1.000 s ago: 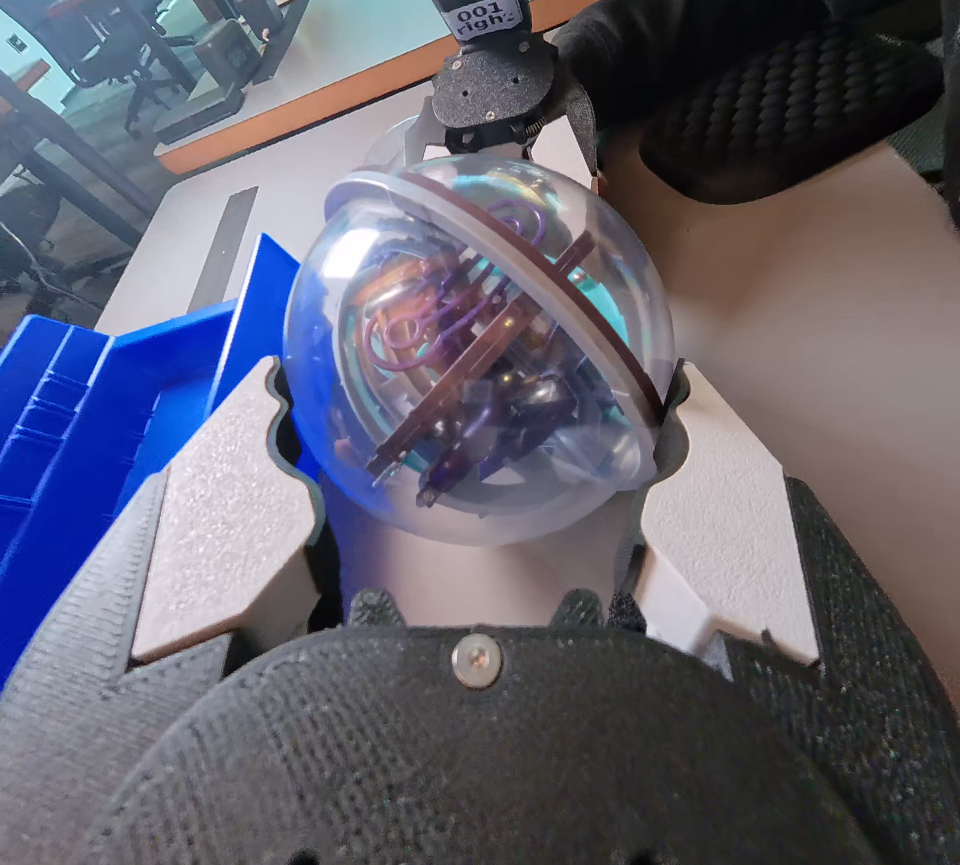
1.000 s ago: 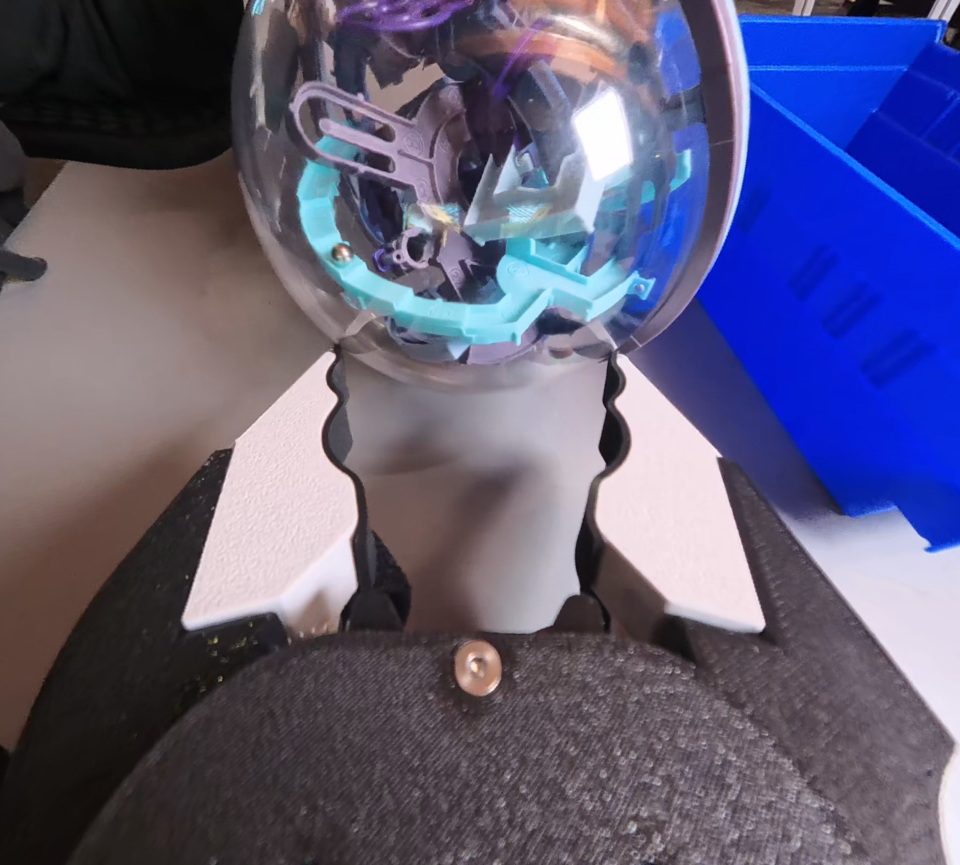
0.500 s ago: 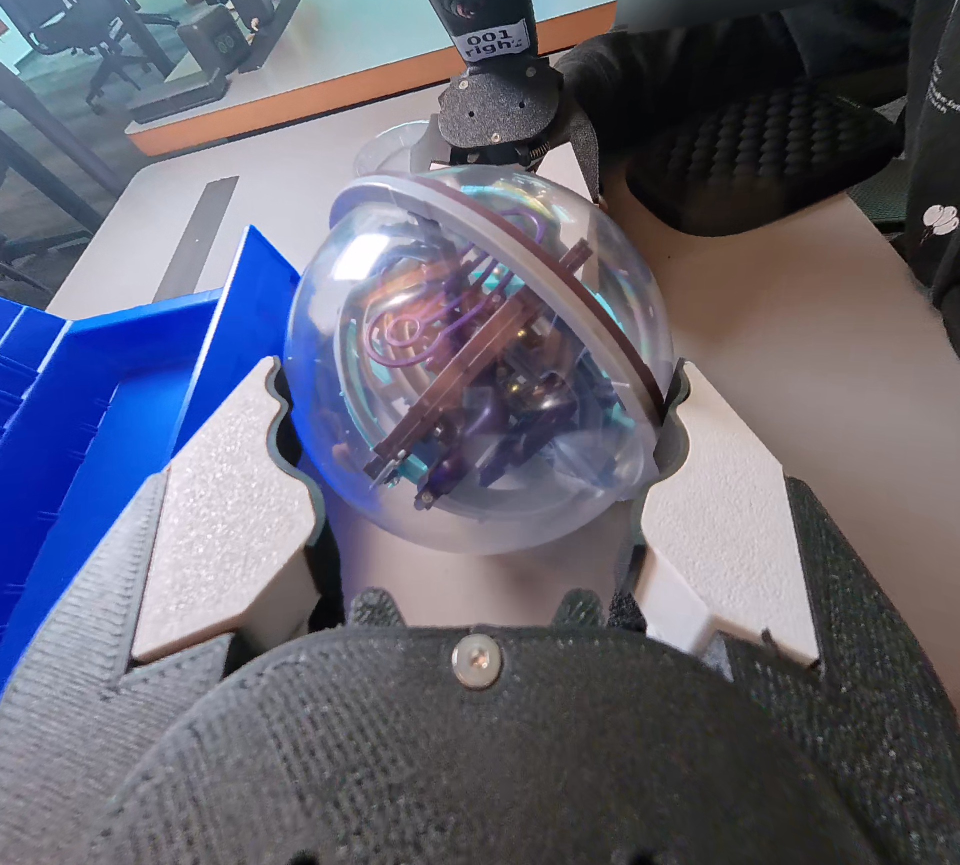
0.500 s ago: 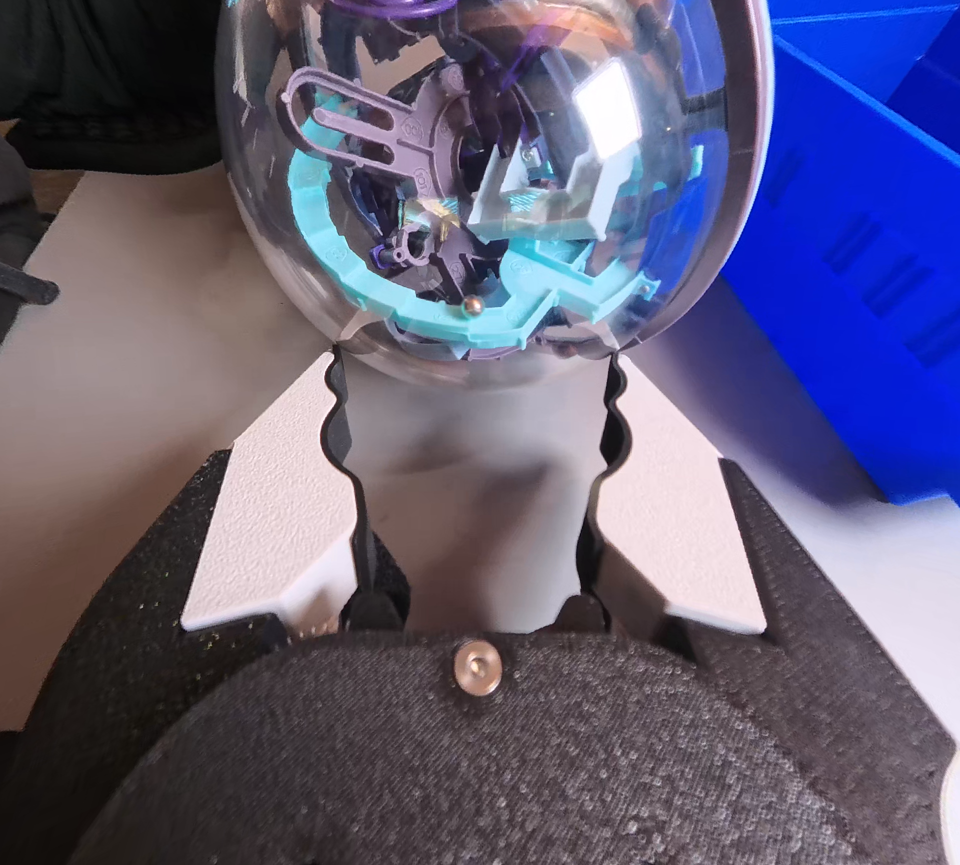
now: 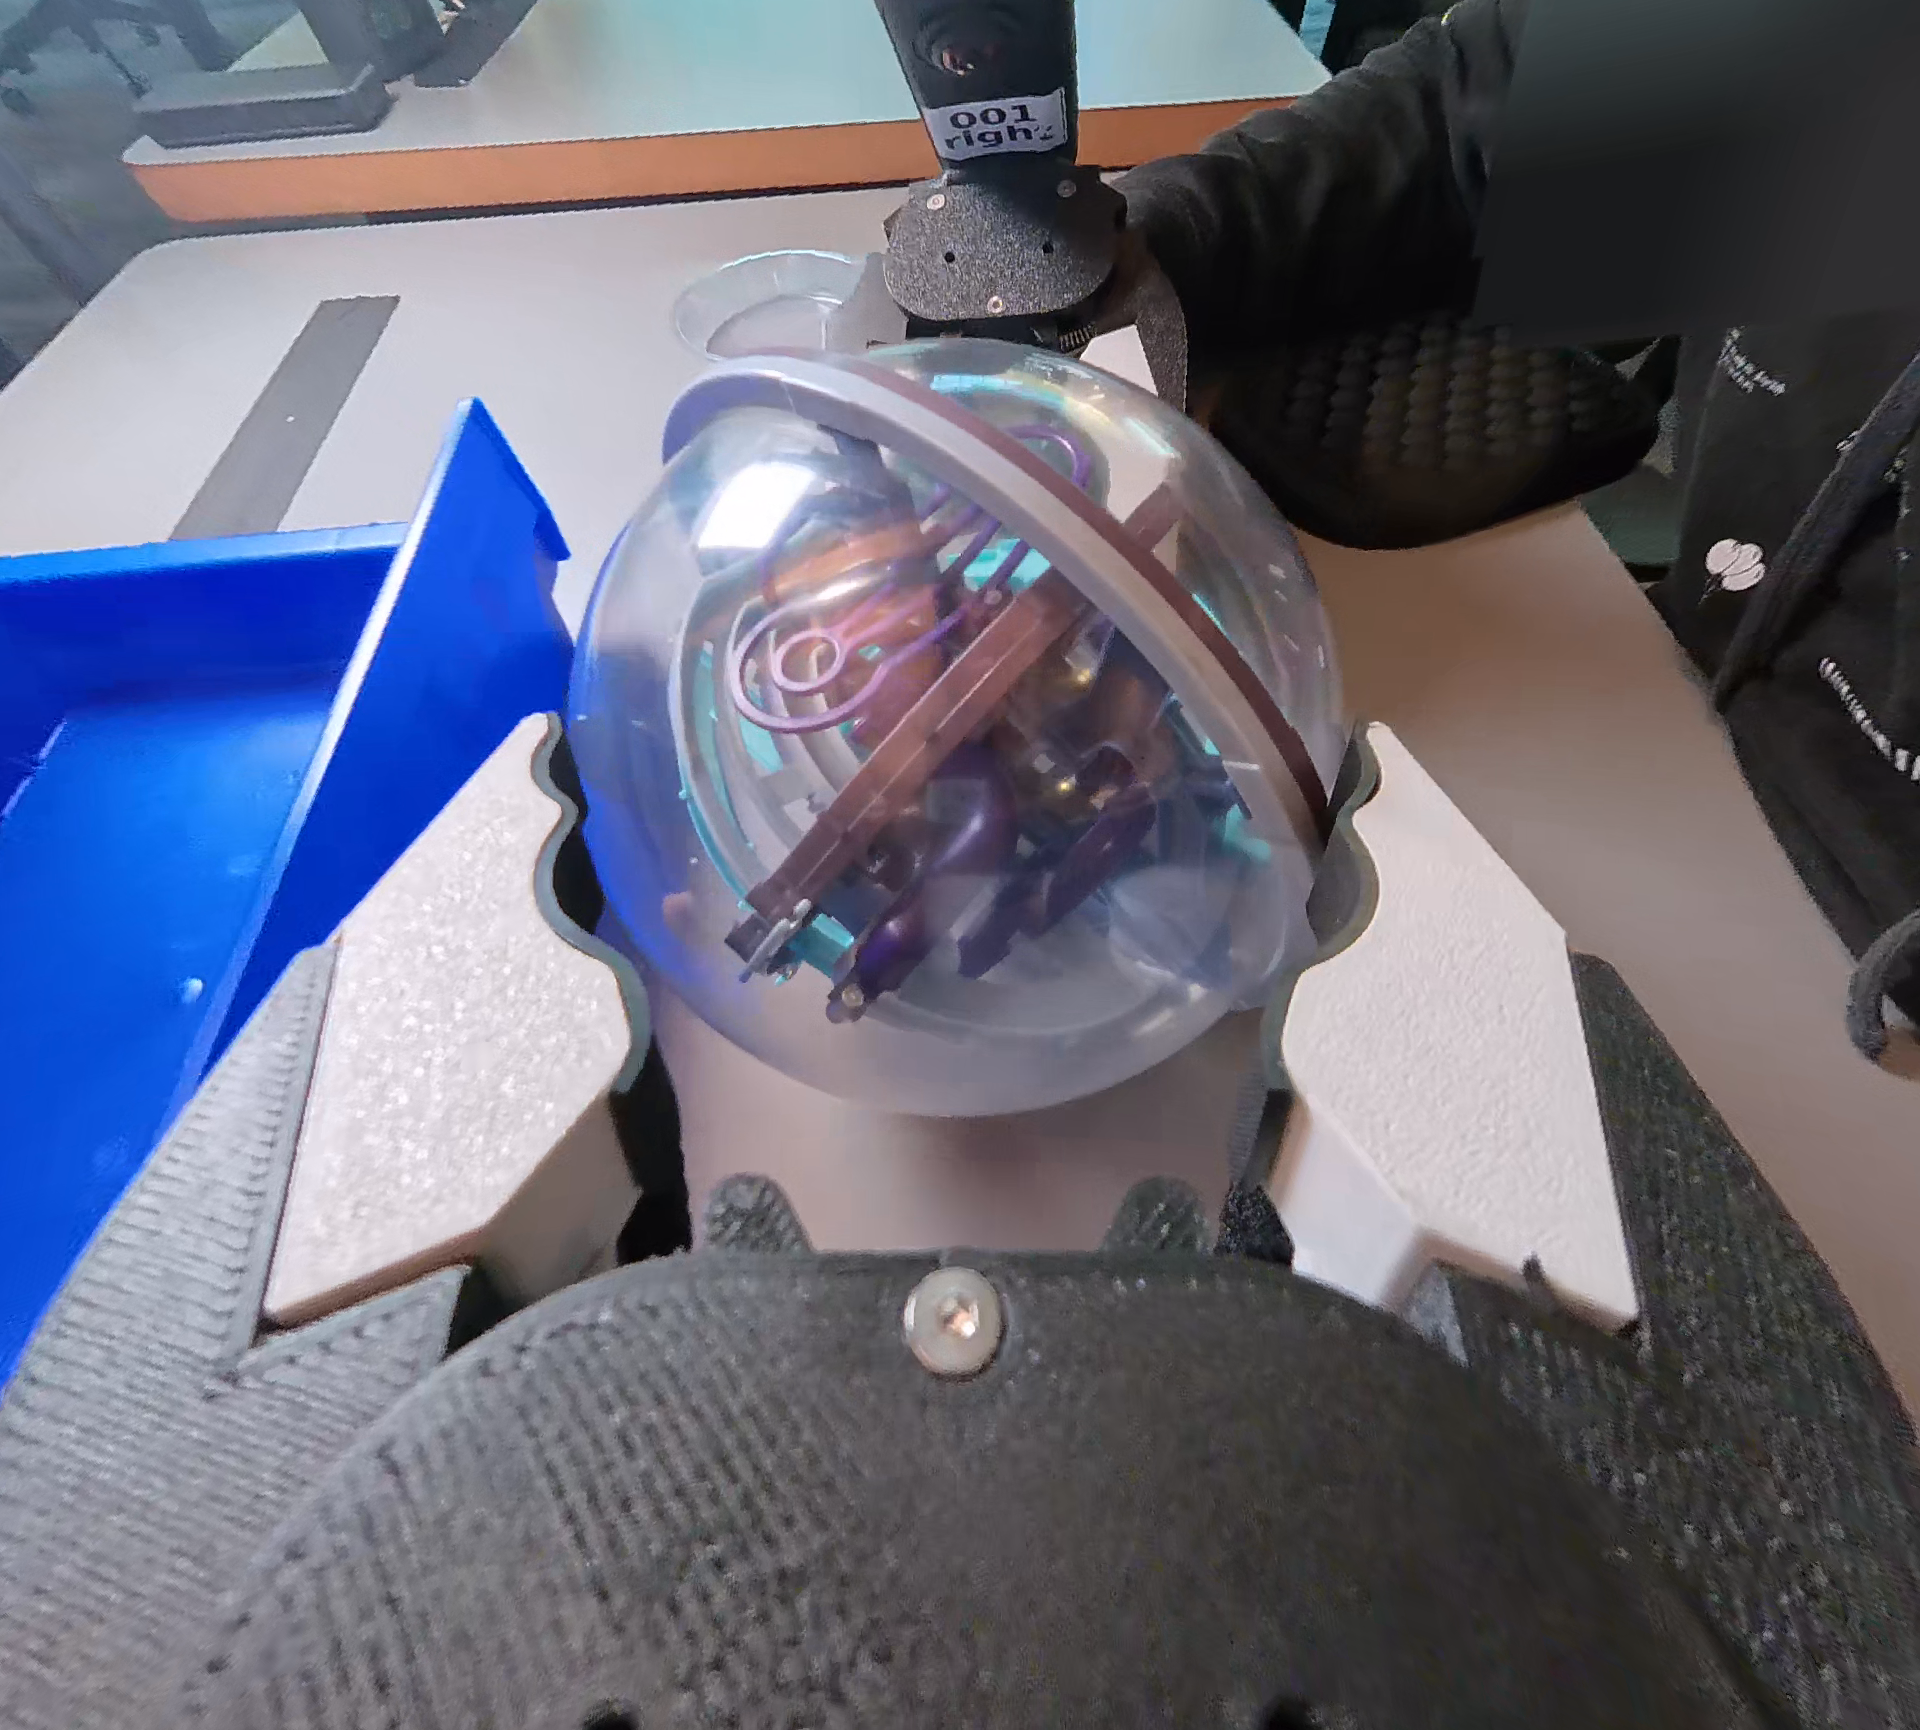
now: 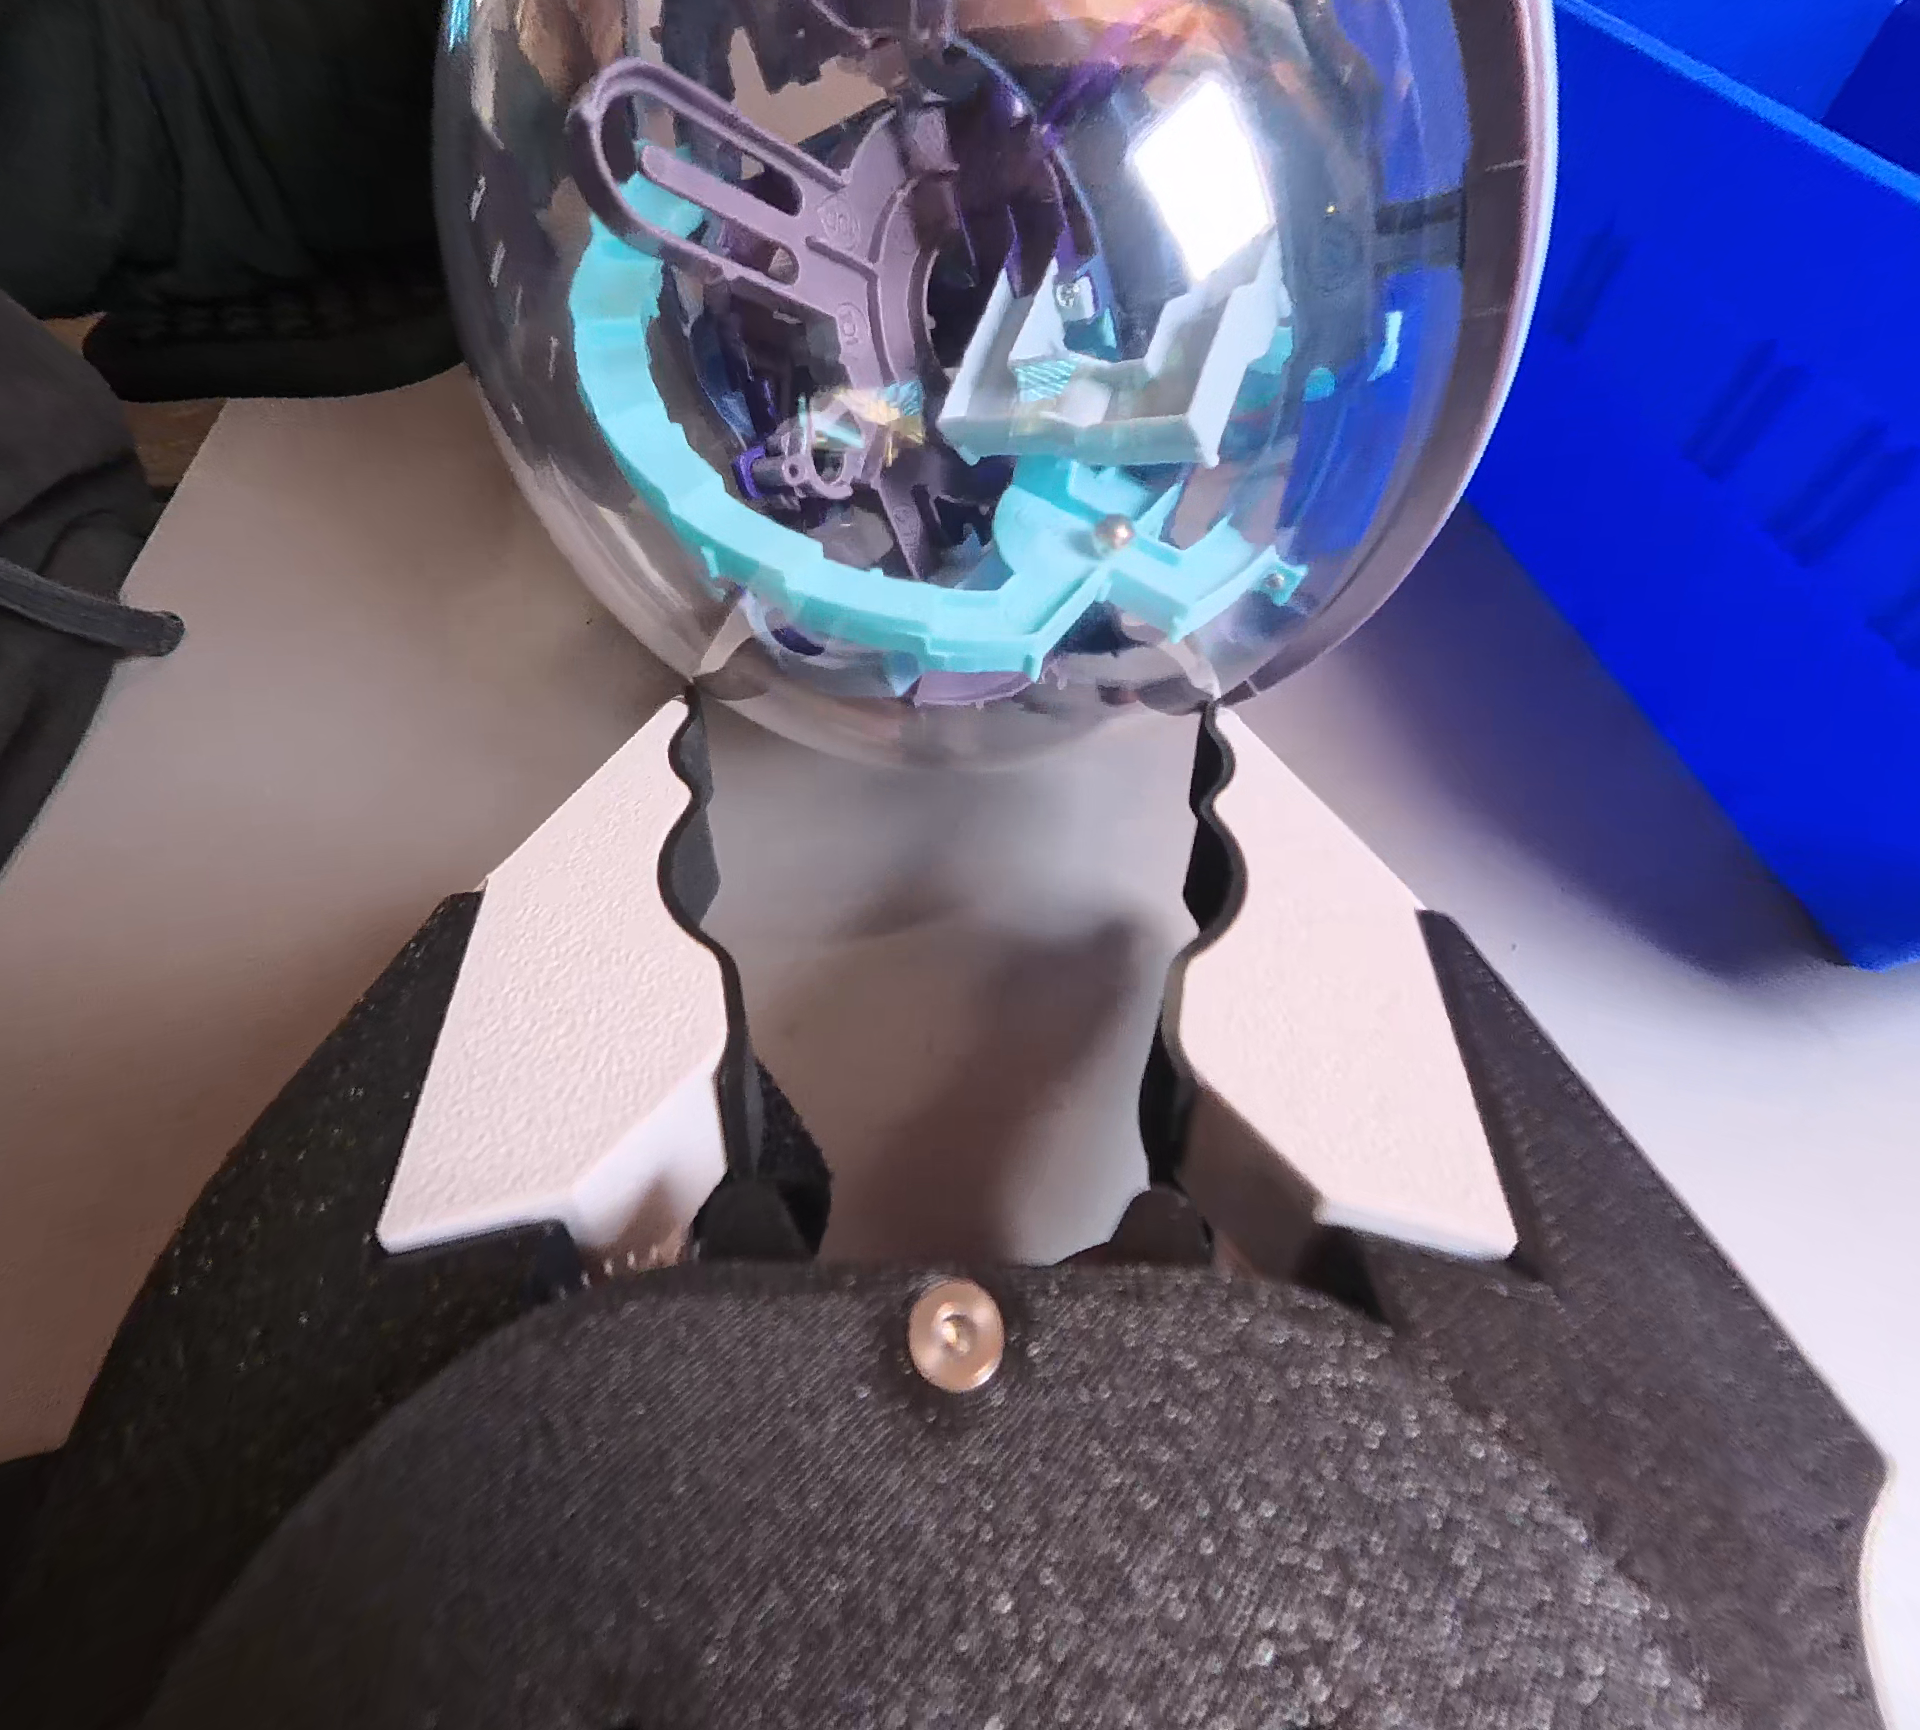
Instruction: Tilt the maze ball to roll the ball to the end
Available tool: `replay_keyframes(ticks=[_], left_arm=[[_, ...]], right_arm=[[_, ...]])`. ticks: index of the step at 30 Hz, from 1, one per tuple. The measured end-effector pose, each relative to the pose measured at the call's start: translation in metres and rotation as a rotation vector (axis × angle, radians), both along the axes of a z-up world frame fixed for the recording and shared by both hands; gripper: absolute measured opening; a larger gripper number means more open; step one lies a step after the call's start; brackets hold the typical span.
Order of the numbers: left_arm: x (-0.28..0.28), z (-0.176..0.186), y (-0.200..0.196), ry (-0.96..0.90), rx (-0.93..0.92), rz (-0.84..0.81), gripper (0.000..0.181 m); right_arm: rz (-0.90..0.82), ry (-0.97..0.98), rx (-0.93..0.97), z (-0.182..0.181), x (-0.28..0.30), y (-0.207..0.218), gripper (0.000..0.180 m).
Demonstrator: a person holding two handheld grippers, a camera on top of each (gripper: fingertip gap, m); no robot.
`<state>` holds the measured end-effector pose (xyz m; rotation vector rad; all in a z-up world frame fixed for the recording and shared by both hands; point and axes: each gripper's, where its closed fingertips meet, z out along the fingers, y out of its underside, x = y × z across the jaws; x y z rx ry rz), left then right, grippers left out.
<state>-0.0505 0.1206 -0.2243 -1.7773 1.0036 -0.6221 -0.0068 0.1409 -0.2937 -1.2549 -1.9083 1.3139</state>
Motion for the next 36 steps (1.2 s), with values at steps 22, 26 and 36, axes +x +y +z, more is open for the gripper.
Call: replay_keyframes(ticks=[22, 26, 36], left_arm=[[-0.014, -0.006, -0.003, -0.324, -0.244, -0.107, 0.139], [-0.015, -0.008, -0.004, -0.439, -0.322, -0.181, 0.138], [-0.008, 0.001, -0.008, -0.631, -0.409, -0.412, 0.13]], right_arm=[[0.109, -0.041, 0.026, -0.006, 0.013, -0.012, 0.068], [0.054, 0.022, 0.044, 0.009, 0.017, 0.016, 0.058], [0.049, 0.052, -0.306, 0.03, 0.01, 0.024, 0.031]])
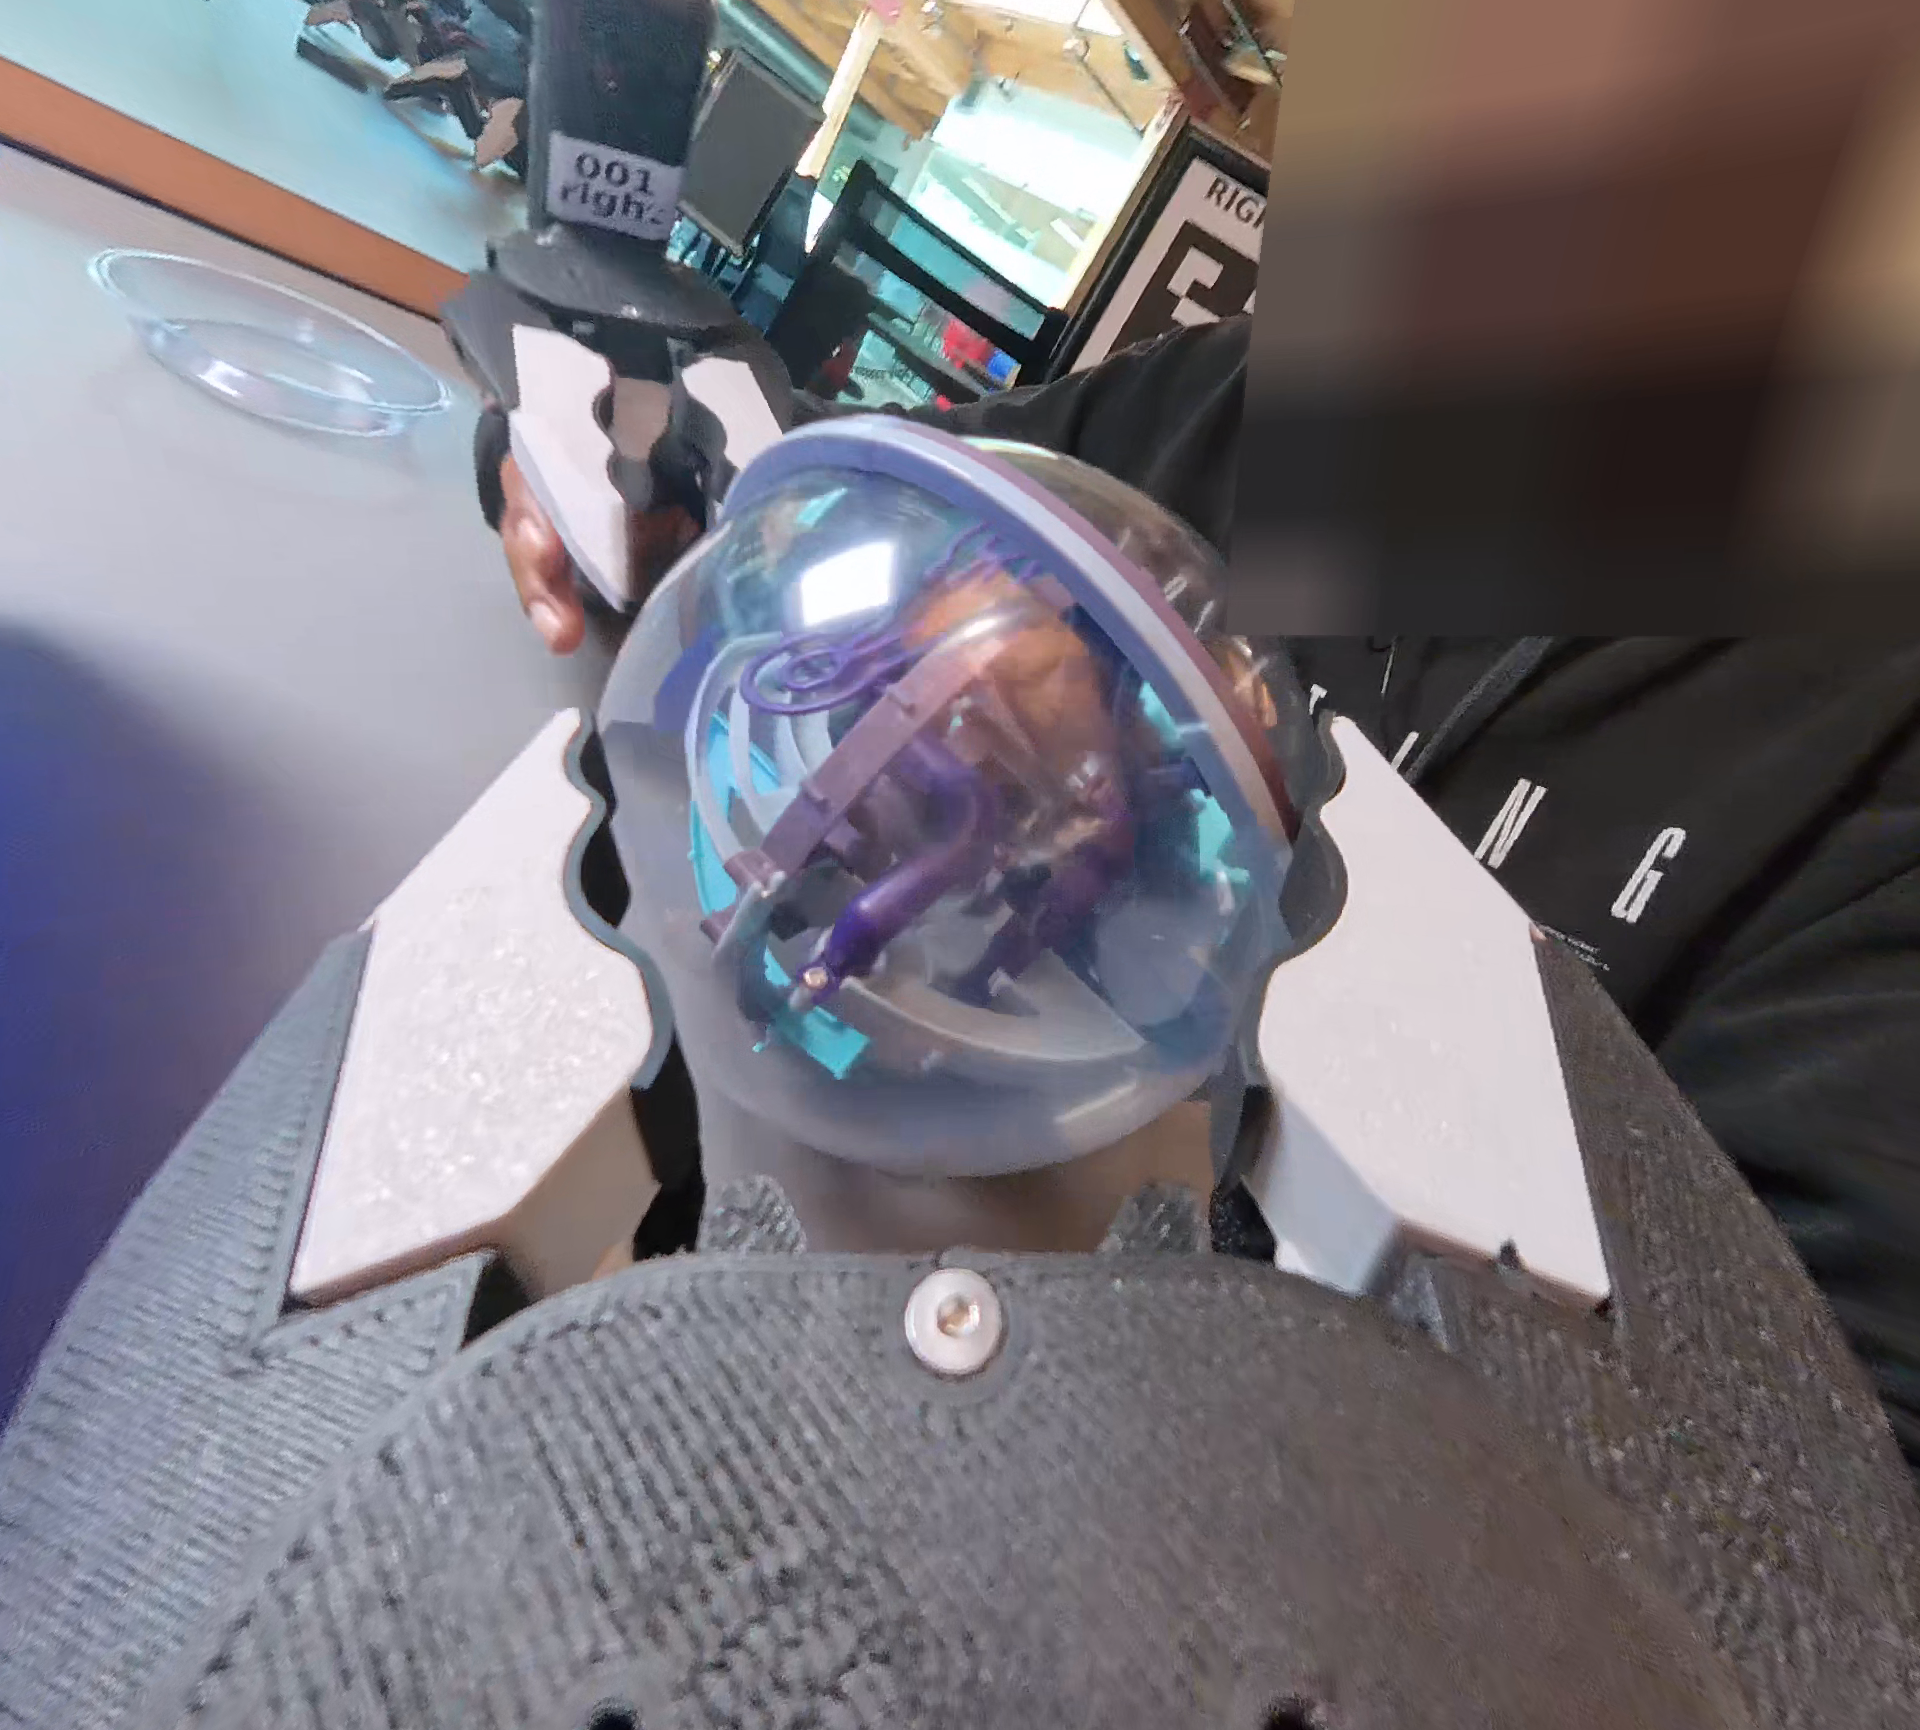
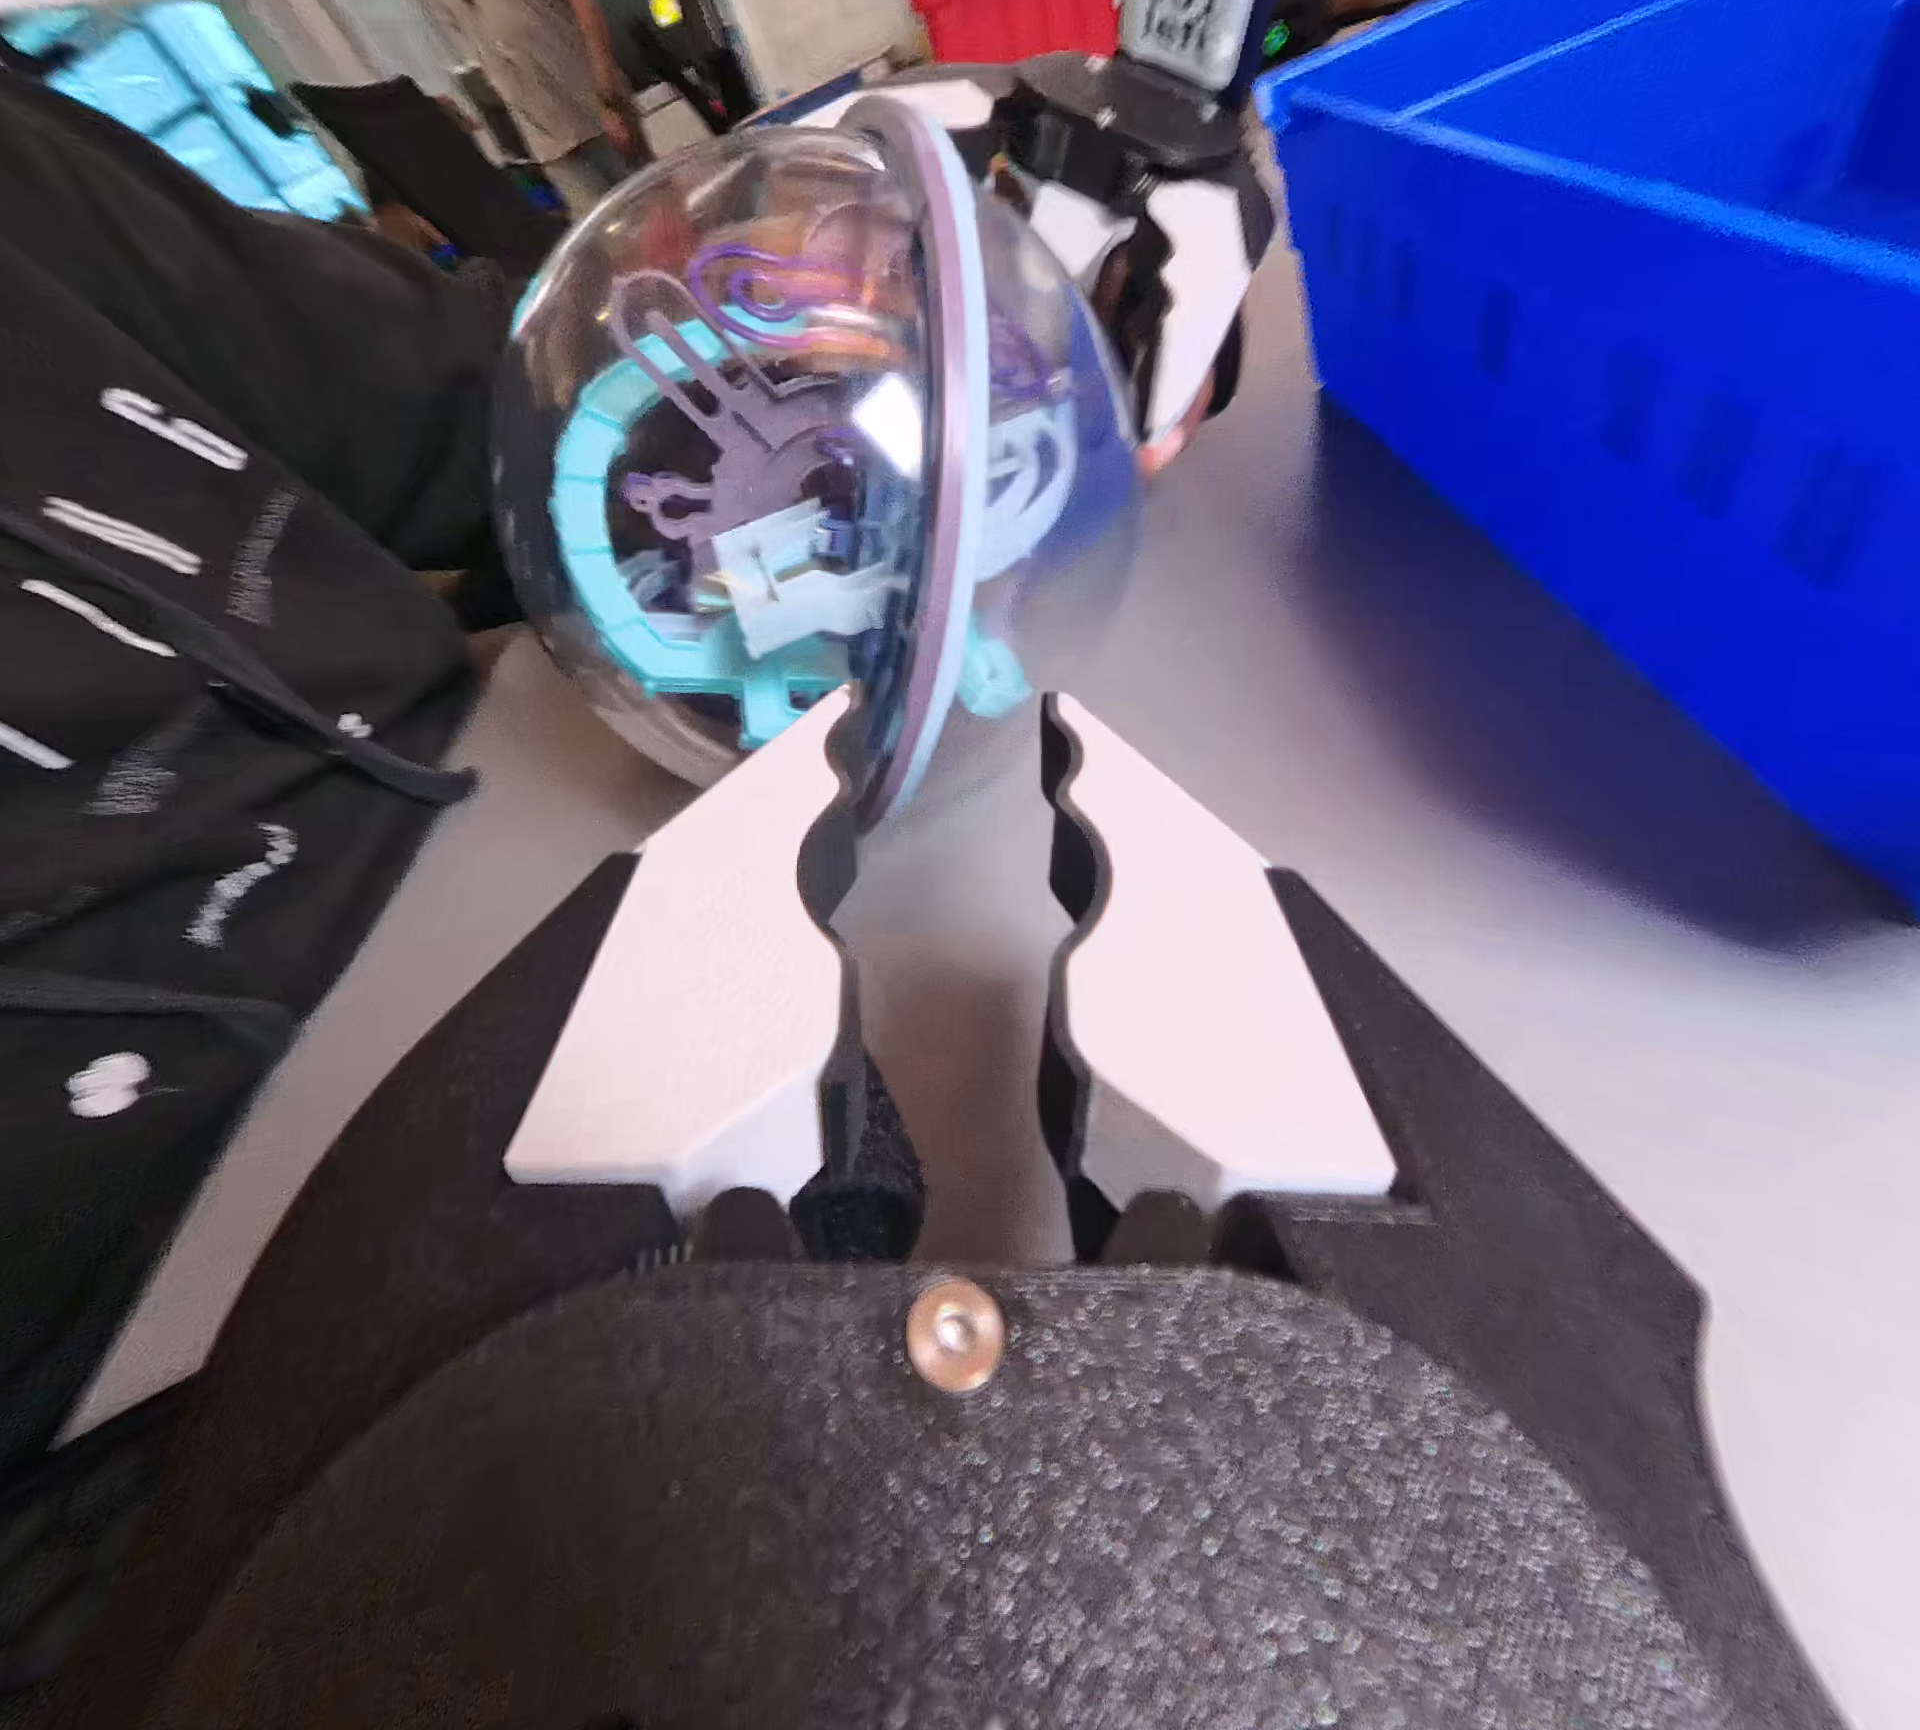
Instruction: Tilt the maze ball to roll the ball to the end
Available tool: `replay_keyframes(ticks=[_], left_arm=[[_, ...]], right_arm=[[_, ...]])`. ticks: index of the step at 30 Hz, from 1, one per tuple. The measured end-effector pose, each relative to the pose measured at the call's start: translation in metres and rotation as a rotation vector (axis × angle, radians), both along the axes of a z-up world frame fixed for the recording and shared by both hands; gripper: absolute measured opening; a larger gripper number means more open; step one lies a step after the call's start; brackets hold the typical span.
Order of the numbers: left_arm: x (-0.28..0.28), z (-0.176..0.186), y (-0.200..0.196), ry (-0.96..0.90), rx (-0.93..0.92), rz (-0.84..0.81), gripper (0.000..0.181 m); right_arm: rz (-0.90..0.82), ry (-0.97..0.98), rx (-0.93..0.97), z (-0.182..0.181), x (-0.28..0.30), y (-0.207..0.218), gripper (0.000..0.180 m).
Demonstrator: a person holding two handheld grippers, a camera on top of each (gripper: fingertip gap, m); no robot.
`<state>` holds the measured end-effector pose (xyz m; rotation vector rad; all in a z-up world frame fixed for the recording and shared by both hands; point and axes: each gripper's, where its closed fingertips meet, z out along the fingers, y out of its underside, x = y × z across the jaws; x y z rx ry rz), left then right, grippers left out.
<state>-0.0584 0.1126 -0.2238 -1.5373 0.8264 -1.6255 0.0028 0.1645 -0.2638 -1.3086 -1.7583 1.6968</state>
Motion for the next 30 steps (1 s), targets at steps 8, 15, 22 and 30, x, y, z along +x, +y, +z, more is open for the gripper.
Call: replay_keyframes(ticks=[8, 15, 22, 30], left_arm=[[-0.013, 0.018, 0.018, -0.018, 0.067, 0.179, 0.111], [-0.031, 0.04, 0.004, 0.373, 0.347, 0.599, 0.125], [-0.012, -0.007, -0.015, 0.651, 0.513, 0.84, 0.144], [-0.019, -0.017, 0.009, 0.696, 0.529, 0.891, 0.149]], right_arm=[[0.046, -0.073, -0.068, -0.01, 0.003, -0.008, 0.007], [-0.007, -0.183, -0.234, -0.013, 0.0, 0.0, 0.007], [-0.06, -0.317, -0.422, -0.022, -0.004, 0.003, 0.007], [-0.028, -0.322, -0.31, -0.027, -0.003, -0.017, 0.008]])
